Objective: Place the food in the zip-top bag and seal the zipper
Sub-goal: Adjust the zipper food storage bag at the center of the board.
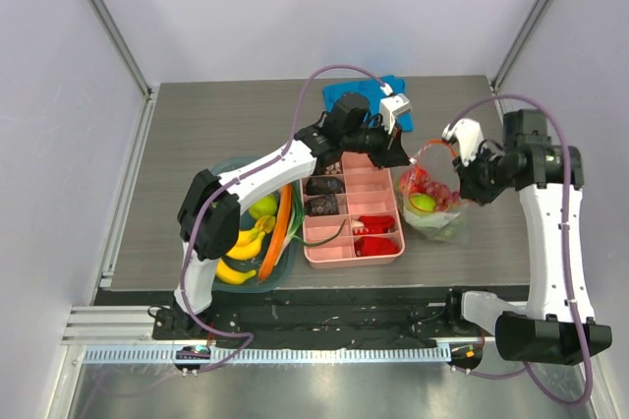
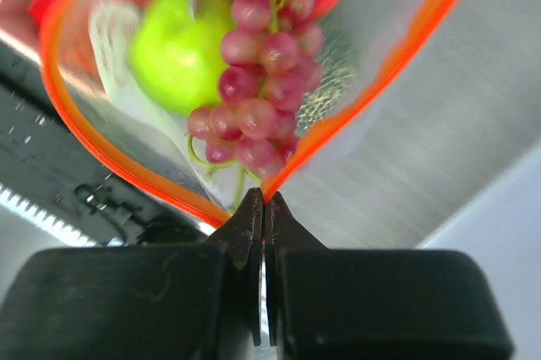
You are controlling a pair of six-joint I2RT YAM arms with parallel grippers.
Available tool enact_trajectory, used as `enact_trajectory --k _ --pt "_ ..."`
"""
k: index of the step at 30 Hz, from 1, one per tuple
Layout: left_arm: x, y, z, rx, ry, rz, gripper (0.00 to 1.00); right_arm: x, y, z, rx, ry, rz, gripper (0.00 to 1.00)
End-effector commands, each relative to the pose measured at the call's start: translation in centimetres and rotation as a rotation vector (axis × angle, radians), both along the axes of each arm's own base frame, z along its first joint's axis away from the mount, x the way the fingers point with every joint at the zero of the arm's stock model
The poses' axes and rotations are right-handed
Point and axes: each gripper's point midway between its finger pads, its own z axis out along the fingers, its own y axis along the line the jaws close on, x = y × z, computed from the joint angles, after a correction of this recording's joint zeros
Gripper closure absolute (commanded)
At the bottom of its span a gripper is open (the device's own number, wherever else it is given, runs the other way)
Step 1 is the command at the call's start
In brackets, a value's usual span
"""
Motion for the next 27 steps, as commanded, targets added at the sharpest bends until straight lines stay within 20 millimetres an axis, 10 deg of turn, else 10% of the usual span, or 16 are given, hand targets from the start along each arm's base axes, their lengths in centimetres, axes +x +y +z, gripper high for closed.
enact_trajectory --k 1,5,15,22,27 --pt "0.5 1.0 3.7 -0.032 -0.091 0.028 1.0 -0.5 -0.5 7.2 -0.038 -0.155 -0.028 0.99" --pt "0.0 1.4 4.9 -0.037 -0.154 -0.008 1.0 -0.9 -2.1 7.3 -0.148 -0.187 0.0 0.99" --pt "-1.3 2.2 6.5 -0.066 -0.153 -0.08 1.0 -2.7 -4.2 0.3 -0.258 -0.02 0.013 0.99" --pt "-2.2 2.0 7.0 -0.084 -0.149 -0.143 1.0 0.0 -0.9 3.3 -0.08 -0.184 0.053 0.2" --pt "-2.5 1.8 7.5 -0.109 -0.109 -0.155 1.0 3.3 1.9 7.8 0.074 -0.335 0.107 0.2"
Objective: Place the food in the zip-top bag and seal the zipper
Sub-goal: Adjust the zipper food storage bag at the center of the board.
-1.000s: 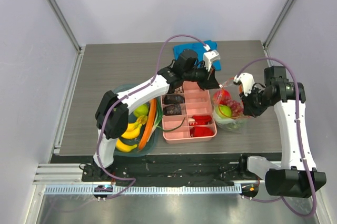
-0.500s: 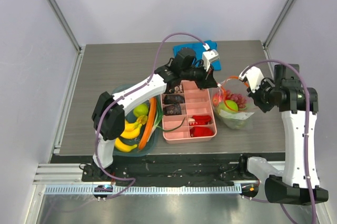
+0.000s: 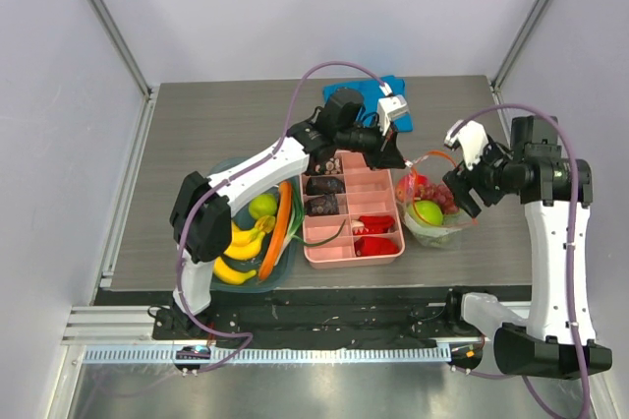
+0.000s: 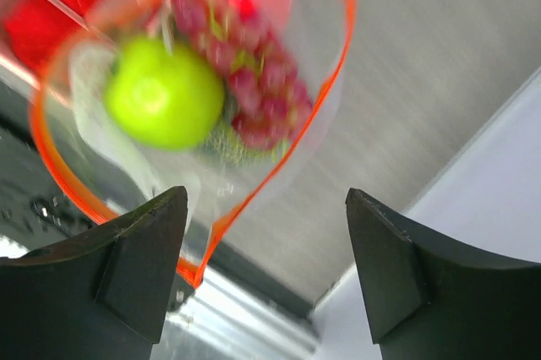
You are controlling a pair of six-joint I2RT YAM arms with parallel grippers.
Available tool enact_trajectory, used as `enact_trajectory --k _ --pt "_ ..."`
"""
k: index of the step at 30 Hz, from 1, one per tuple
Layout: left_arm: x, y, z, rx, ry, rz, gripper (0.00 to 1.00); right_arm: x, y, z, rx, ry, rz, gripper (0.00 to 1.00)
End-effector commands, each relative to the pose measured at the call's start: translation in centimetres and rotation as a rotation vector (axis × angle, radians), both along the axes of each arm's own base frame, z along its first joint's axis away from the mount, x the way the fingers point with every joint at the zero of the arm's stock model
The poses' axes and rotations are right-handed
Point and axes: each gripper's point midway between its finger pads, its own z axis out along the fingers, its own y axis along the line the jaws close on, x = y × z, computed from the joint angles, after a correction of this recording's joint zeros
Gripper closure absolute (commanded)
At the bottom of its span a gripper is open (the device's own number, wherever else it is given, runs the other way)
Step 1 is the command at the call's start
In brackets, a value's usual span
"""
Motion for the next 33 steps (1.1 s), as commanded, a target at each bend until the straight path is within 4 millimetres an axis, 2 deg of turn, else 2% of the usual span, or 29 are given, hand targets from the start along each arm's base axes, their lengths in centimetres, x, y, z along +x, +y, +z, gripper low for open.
enact_trajectory --k 1,4,7,14,16,17,18,20,24,28,33 --pt "-0.7 0.2 6.1 -0.124 -0.043 -0.042 1.0 3.2 4.3 5.4 0.22 -0.184 0.128 0.23" --pt "-0.5 0.1 6.5 -0.152 0.03 -0.04 1.0 4.2 6.5 7.4 0.34 -0.256 0.202 0.26" --pt "0.1 0.3 7.2 -0.177 0.092 -0.019 1.0 5.1 7.7 8.0 0.41 -0.276 0.241 0.29" --pt "0.7 0.1 7.2 -0.188 0.19 0.002 1.0 7.4 9.9 7.3 0.513 -0.265 0.262 0.32" --pt "0.8 0.0 7.0 -0.186 0.204 0.008 1.0 8.2 10.2 7.2 0.495 -0.291 0.262 0.33" --pt "0.8 0.0 7.0 -0.185 0.217 0.013 1.0 8.0 11.4 6.6 0.494 -0.276 0.292 0.33" --pt "0.9 -0.1 6.9 -0.185 0.217 0.013 1.0 8.7 11.3 6.4 0.453 -0.299 0.274 0.35" --pt "0.9 0.0 6.9 -0.184 0.222 0.018 1.0 8.8 12.4 5.8 0.439 -0.296 0.285 0.35" --pt "1.1 0.0 6.9 -0.18 0.222 0.031 1.0 9.8 12.9 6.2 0.44 -0.34 0.254 0.39" --pt "1.2 0.0 7.2 -0.184 0.214 0.04 1.0 10.9 12.0 5.8 0.384 -0.377 0.192 0.46" --pt "1.1 0.1 7.9 -0.189 0.209 0.039 1.0 10.6 11.2 5.3 0.329 -0.387 0.202 0.58"
